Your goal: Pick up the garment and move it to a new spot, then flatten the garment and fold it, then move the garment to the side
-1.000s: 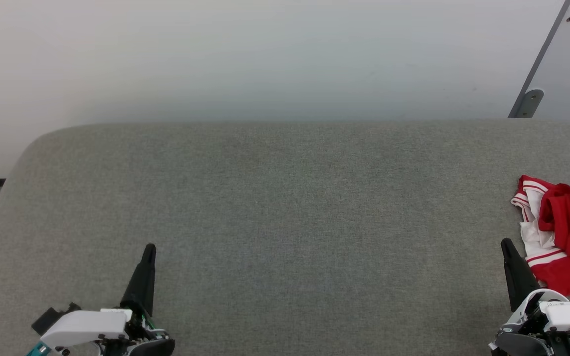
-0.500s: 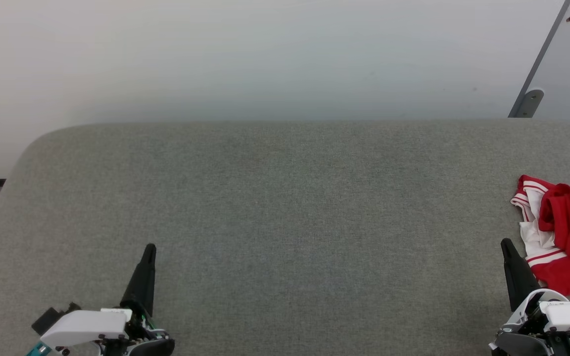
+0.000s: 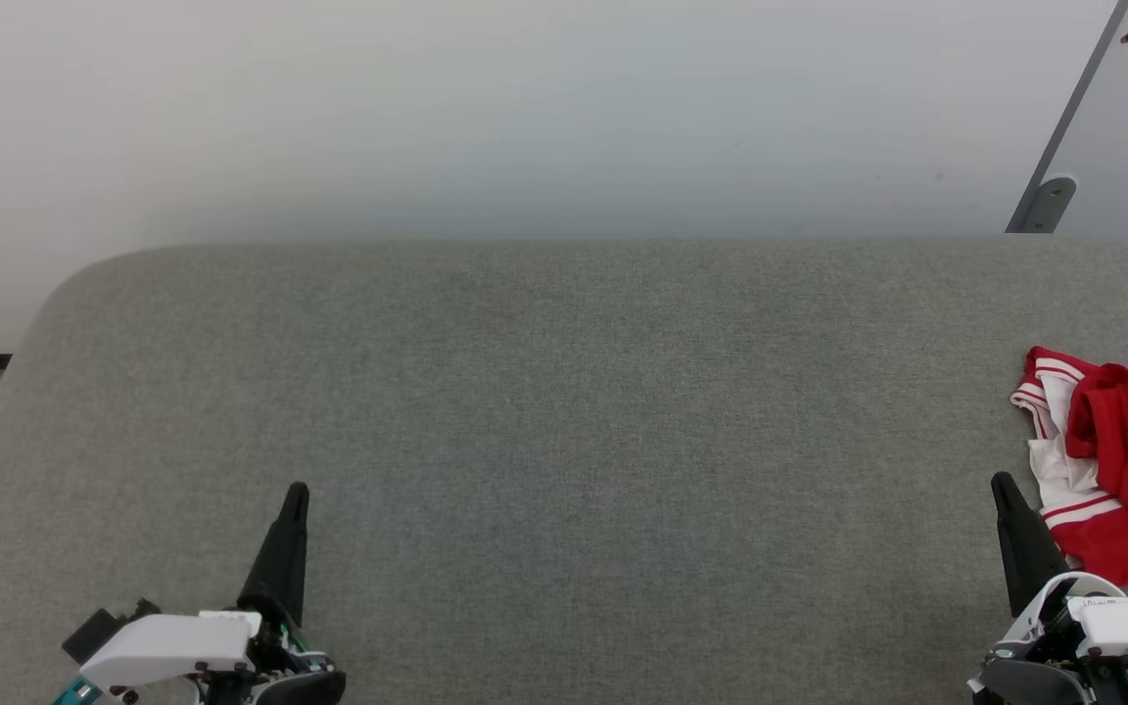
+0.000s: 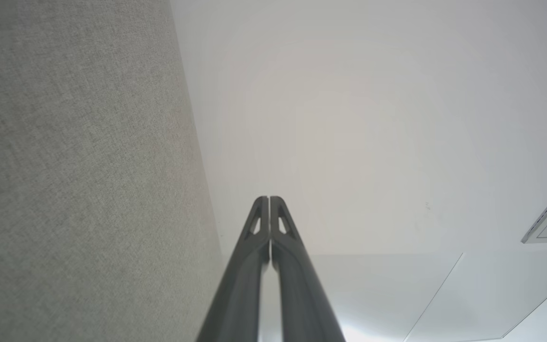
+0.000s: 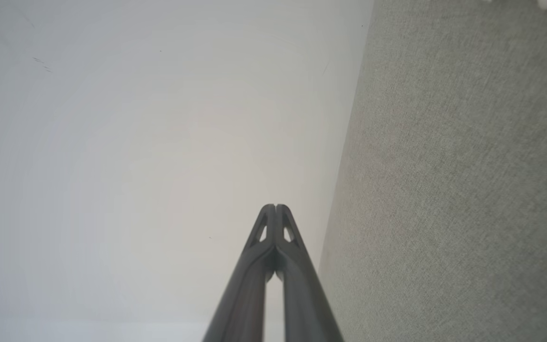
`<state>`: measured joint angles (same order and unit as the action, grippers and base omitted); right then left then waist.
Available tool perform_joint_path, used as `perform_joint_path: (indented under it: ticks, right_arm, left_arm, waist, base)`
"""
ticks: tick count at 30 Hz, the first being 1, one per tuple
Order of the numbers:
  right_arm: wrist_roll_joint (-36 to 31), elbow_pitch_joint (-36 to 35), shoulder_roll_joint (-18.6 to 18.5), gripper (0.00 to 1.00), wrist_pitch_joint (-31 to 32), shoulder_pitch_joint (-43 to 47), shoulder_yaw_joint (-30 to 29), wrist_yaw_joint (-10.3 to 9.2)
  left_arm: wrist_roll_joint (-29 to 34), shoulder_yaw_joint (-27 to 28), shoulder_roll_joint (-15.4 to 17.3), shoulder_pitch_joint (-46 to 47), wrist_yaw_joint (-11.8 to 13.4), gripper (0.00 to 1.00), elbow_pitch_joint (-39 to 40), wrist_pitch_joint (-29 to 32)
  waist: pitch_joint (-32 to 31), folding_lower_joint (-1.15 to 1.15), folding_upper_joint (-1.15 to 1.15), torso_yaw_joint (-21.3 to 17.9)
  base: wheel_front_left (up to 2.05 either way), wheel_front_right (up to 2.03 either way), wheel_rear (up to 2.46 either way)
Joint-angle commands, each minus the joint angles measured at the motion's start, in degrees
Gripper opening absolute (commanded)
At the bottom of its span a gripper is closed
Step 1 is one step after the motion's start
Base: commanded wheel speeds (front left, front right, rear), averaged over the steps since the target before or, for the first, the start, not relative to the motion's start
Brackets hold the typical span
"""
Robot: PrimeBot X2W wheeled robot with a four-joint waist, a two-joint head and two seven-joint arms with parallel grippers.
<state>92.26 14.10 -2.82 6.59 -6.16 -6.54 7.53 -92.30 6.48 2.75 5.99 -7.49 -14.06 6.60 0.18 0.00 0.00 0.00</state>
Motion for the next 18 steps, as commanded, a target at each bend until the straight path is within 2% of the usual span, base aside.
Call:
perform_joint_path:
  ticks: [1,18]
  right_arm:
    - [0.30,-0.21,-0.11,0.00,0.13,-0.13,-0.01,-0.08]
    - [0.31,-0.22,-0.11,0.00,0.11,-0.13,-0.01,-0.08]
  left_arm:
    - [-0.22,0.11,0.01,0.53,0.00,0.00,0.11,0.07]
    - [-0.21,0.11,0.01,0.54,0.00,0.00,0.11,0.07]
  waist:
    - [0.00,0.00,0.00,0.00]
    - [0.00,0.00,0.00,0.00]
  base:
    - [0.00,0.00,0.00]
    - [0.00,0.00,0.00]
